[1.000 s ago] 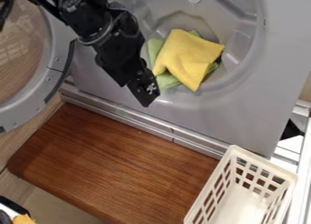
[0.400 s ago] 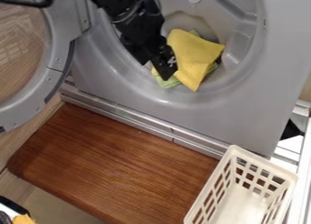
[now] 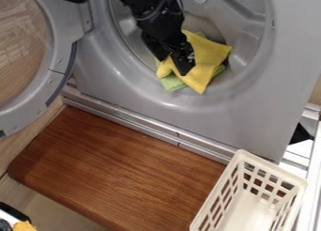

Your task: Pick the yellow cloth from machine and place in the basket

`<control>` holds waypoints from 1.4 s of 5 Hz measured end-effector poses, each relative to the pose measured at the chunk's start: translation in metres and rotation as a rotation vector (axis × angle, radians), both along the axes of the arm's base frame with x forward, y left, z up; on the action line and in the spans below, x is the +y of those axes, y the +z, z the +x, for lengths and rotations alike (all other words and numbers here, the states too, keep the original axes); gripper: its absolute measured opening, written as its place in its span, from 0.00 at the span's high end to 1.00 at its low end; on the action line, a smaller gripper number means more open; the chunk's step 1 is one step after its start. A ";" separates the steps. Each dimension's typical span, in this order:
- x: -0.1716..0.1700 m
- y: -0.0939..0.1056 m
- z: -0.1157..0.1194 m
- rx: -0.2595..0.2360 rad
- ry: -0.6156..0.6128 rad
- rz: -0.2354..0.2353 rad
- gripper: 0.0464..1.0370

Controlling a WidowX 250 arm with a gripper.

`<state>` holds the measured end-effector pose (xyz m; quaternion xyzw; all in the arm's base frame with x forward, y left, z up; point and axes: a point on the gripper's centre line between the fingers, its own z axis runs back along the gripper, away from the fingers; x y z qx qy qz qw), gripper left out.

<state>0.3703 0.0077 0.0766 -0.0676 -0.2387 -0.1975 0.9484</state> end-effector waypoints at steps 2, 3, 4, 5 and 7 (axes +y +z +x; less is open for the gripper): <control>-0.011 -0.016 0.021 0.001 -0.008 0.000 0.35; -0.016 -0.019 0.020 0.000 0.003 0.004 0.65; -0.017 -0.016 0.015 0.003 0.000 0.004 0.86; -0.018 -0.001 0.011 -0.027 -0.004 0.001 0.94; -0.017 0.047 -0.006 -0.109 0.008 -0.034 0.95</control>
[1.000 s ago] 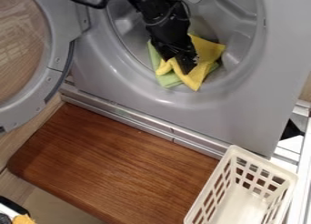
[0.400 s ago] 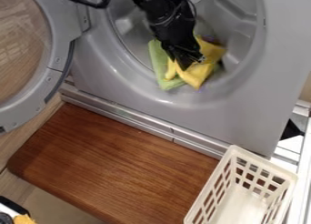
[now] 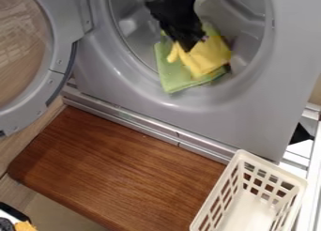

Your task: Pick the yellow cloth from machine and place in the basket

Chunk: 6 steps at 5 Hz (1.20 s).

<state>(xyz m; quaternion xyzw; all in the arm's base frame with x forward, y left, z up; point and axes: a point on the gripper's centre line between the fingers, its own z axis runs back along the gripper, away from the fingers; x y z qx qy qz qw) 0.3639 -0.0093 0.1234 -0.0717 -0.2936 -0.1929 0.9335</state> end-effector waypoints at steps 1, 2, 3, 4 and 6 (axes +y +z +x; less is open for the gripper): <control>-0.024 0.008 -0.024 -0.016 -0.041 -0.042 0.95; -0.057 -0.002 -0.056 0.001 -0.108 -0.077 0.95; -0.090 -0.018 -0.080 0.033 -0.163 -0.098 0.95; -0.118 -0.031 -0.099 0.051 -0.188 -0.110 0.95; -0.143 -0.070 -0.125 0.115 -0.102 -0.119 0.95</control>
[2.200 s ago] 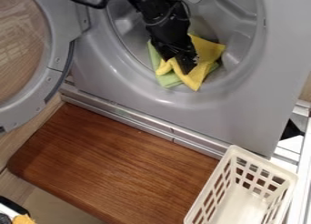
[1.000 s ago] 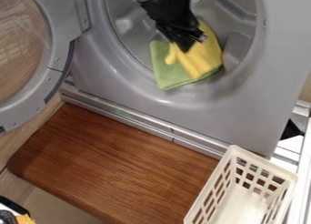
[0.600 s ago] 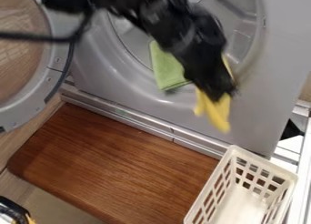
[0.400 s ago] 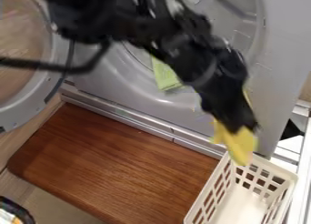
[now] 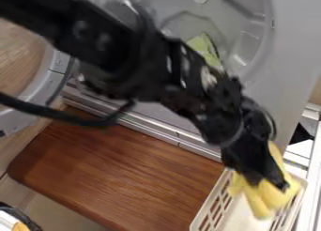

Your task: Pick the yellow cloth from machine and place in the basket

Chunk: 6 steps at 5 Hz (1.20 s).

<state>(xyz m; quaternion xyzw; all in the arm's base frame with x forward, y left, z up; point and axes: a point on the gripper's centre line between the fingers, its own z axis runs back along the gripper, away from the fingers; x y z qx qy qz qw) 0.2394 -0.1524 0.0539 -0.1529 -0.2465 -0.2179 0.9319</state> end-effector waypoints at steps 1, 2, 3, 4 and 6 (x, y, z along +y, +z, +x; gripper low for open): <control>0.005 -0.015 -0.008 0.052 0.055 0.013 0.95; -0.002 -0.032 -0.004 0.096 0.037 0.012 0.95; -0.016 -0.042 -0.001 0.127 -0.005 0.010 0.95; -0.027 -0.049 0.000 0.151 -0.026 0.013 0.91; -0.027 -0.044 0.003 0.200 -0.038 0.112 0.42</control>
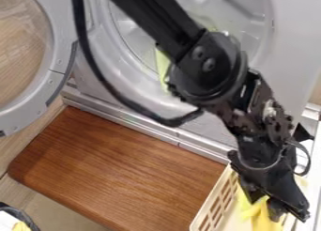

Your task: Pick the yellow cloth from machine and place in the basket

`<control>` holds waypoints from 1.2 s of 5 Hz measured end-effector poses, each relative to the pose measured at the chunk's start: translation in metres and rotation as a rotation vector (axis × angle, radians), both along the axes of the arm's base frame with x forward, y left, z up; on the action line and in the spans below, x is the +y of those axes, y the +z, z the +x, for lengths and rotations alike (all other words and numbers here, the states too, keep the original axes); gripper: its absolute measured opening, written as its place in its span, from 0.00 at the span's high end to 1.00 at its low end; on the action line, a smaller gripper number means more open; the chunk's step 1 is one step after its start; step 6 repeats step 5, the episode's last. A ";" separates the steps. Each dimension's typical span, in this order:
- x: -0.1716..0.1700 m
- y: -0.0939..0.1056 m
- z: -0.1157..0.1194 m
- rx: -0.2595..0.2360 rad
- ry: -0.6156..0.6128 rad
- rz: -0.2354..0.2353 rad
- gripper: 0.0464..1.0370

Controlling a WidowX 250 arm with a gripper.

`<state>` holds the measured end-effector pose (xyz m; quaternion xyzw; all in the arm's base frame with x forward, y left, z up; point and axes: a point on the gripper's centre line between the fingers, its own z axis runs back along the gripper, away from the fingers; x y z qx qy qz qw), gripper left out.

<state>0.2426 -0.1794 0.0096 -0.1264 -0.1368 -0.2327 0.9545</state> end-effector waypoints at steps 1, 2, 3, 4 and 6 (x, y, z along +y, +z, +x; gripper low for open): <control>0.003 0.016 0.004 -0.046 -0.002 0.013 0.12; 0.006 0.027 0.003 -0.064 -0.026 0.027 0.02; 0.013 0.043 0.001 -0.099 -0.098 0.061 0.03; 0.016 0.073 0.004 -0.174 -0.154 0.082 0.03; 0.023 0.100 0.001 -0.235 -0.136 0.093 0.03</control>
